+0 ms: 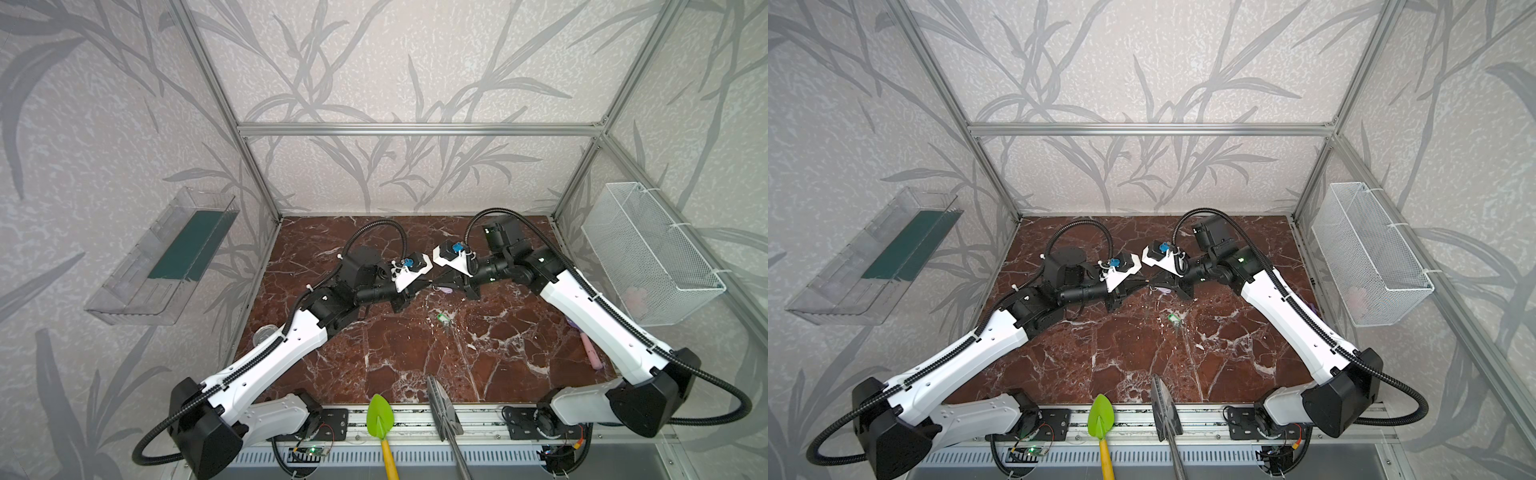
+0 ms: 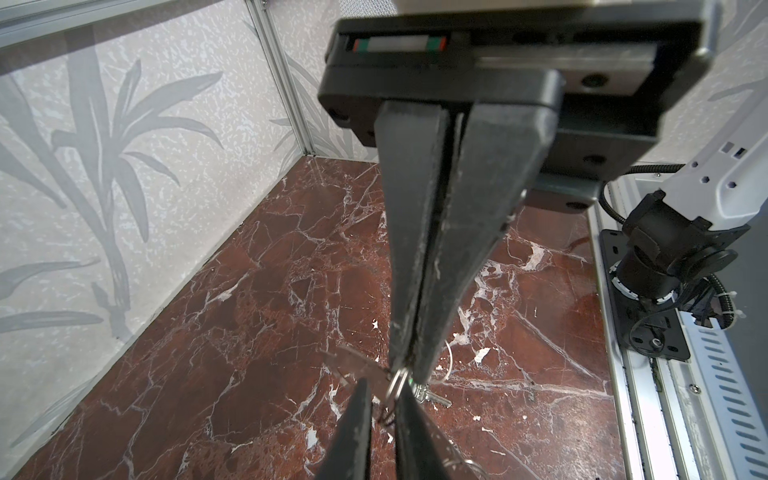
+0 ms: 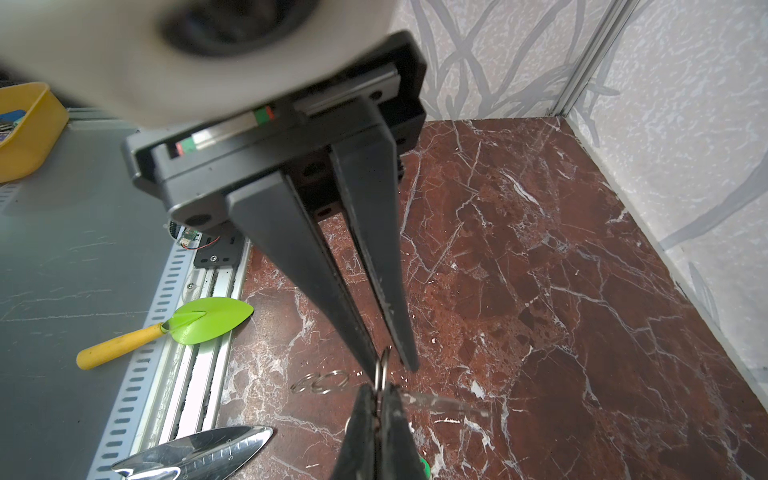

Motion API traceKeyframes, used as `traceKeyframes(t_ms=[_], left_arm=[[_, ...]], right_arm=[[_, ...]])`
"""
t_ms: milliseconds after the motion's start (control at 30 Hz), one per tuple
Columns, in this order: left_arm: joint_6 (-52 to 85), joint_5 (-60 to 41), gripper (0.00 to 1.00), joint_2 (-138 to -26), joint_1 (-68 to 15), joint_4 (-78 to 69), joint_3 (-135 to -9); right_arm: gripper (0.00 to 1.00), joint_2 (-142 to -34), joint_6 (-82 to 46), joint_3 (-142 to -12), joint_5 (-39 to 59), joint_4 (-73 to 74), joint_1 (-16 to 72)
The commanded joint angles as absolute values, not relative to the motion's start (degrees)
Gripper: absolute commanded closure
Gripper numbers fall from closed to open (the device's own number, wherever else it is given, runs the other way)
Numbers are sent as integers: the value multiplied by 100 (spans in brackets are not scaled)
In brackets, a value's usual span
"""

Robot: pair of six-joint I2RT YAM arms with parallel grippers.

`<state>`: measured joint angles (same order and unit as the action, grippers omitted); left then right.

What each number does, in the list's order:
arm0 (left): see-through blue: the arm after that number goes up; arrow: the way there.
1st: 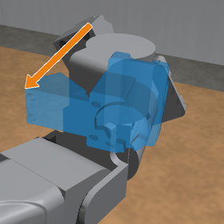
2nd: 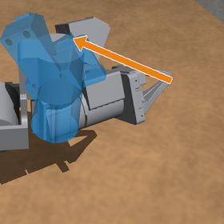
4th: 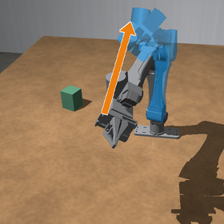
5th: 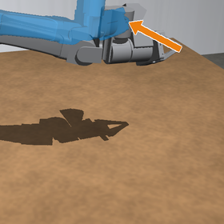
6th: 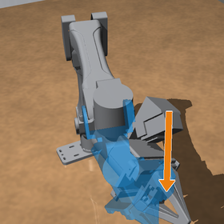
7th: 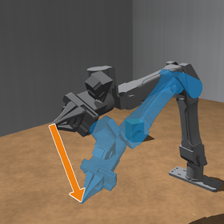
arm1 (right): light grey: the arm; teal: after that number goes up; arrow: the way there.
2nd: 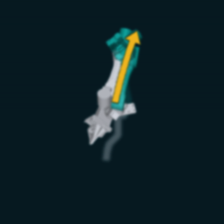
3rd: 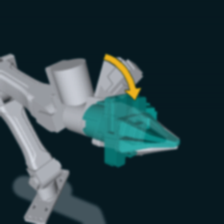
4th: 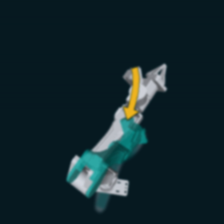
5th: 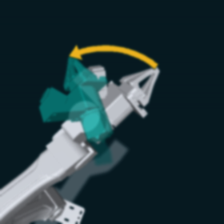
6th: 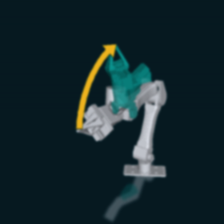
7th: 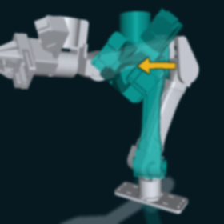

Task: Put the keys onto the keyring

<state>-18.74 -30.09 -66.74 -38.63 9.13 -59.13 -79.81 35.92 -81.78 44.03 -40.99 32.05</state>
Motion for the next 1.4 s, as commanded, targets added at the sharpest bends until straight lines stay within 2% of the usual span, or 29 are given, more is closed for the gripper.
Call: traceKeyframes(t_ms=[0,67,433,467,533,600,733,933,1167,1367], left_arm=[[-2039,-3191,93,-6662,-3886,879,-6117],[-2023,-3195,100,-6675,-3891,879,-6117],[-1412,-3192,100,-6514,-3886,-50,-5653],[-1307,-3184,100,-6500,-3892,-206,-5586],[-1080,-3165,100,-6451,-3888,-602,-5384],[-784,-3108,100,-6389,-3878,-1172,-5124],[-171,-2823,100,-6315,-3880,-2259,-4638],[407,-2655,100,-6354,-3876,-3446,-4080],[483,-2672,100,-6337,-3884,-3387,-4085],[492,-2742,100,-6322,-3886,-3348,-4087]], right_arm=[[100,-8024,3647,-8253,4568,-4054,3239],[100,-8033,3643,-8245,4557,-4047,3239],[100,-7769,2858,-7672,4027,-3053,3235],[95,-7704,2681,-7570,3940,-2864,3241],[79,-7486,2212,-7196,3660,-2275,3235],[68,-7202,1711,-6748,3391,-1647,3244],[63,-6746,930,-6012,3033,-738,3252],[61,-6378,328,-5388,3023,1,3300],[61,-6450,154,-5229,3231,328,3357],[74,-6521,217,-5286,3321,374,3377]])
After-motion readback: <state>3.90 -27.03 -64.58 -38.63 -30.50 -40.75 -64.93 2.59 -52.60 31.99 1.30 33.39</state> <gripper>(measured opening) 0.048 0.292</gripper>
